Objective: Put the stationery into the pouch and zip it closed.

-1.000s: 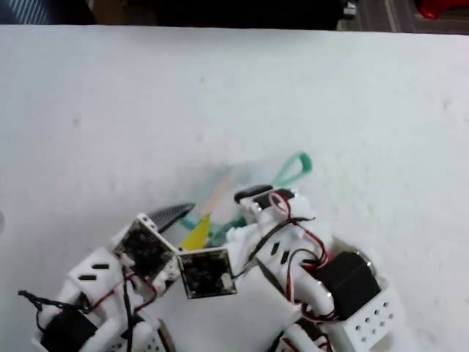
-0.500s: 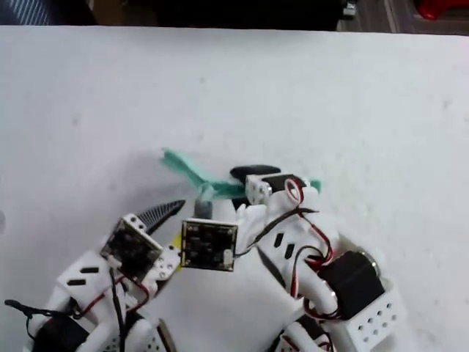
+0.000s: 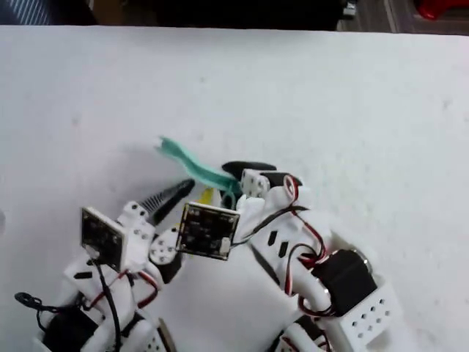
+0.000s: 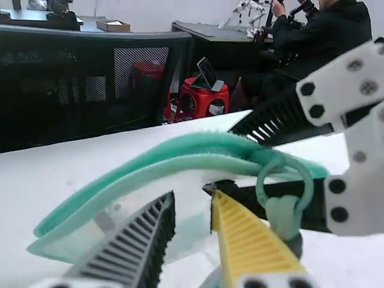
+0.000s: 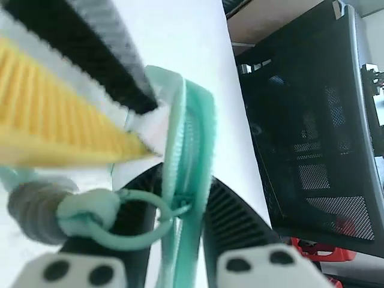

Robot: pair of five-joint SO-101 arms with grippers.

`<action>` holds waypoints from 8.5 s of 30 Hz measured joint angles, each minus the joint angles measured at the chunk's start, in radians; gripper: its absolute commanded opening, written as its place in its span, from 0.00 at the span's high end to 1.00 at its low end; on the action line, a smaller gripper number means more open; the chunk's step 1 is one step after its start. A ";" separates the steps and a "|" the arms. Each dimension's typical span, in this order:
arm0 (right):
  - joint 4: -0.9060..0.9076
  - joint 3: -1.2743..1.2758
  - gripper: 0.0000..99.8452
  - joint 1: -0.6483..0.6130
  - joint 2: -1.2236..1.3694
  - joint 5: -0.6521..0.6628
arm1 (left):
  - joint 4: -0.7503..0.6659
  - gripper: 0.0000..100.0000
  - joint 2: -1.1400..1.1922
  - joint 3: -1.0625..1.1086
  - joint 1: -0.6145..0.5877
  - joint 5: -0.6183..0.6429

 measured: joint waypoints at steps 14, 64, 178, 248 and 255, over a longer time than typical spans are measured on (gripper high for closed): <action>0.012 0.000 0.98 0.071 -0.127 0.002 | 0.281 0.72 0.000 -0.187 -0.239 -0.408; 0.594 -0.560 0.98 -0.345 0.017 0.341 | 0.078 0.97 -0.002 -0.014 0.146 -0.546; -0.092 -0.235 0.98 0.186 0.252 -0.379 | -0.272 0.82 0.005 0.305 -0.130 -0.163; 0.170 0.032 0.76 -0.103 -0.135 -0.336 | -0.511 0.98 0.000 0.457 -0.032 -0.292; 0.098 0.048 0.76 -0.103 -0.044 -0.419 | -0.508 0.98 0.000 0.456 -0.032 -0.292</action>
